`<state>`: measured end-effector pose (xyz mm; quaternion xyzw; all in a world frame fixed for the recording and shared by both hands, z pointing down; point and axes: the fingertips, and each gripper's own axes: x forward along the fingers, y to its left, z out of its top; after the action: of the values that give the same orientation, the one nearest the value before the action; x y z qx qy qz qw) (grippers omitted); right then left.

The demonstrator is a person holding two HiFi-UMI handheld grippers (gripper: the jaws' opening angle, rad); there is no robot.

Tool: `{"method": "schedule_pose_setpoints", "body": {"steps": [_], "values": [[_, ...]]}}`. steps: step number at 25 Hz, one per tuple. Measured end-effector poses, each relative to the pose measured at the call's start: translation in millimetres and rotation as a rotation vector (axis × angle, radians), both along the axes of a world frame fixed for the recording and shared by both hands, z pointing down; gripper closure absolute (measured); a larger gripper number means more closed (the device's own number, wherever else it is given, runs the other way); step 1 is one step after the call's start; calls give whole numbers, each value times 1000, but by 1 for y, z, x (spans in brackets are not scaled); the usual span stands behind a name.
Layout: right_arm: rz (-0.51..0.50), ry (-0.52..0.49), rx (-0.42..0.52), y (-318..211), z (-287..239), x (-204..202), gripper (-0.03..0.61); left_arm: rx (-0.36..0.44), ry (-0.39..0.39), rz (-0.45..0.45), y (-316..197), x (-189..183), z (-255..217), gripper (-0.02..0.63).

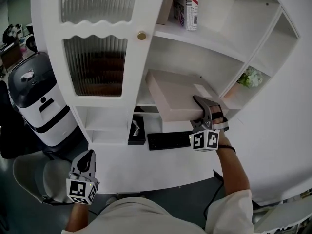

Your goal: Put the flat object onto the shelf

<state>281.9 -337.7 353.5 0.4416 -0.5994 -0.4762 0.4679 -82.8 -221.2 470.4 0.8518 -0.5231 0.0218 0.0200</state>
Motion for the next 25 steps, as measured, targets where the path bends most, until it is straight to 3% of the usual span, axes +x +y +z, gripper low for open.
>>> {"method": "schedule_pose_setpoints", "body": {"steps": [9,25], "values": [[-11,150,-53,-33,26,0,305,-18,0,-42,0,-5,7,612],[4,156,-154,-66,49,-8,249,-36,-2,-78,-5,-6,14,613]]}}
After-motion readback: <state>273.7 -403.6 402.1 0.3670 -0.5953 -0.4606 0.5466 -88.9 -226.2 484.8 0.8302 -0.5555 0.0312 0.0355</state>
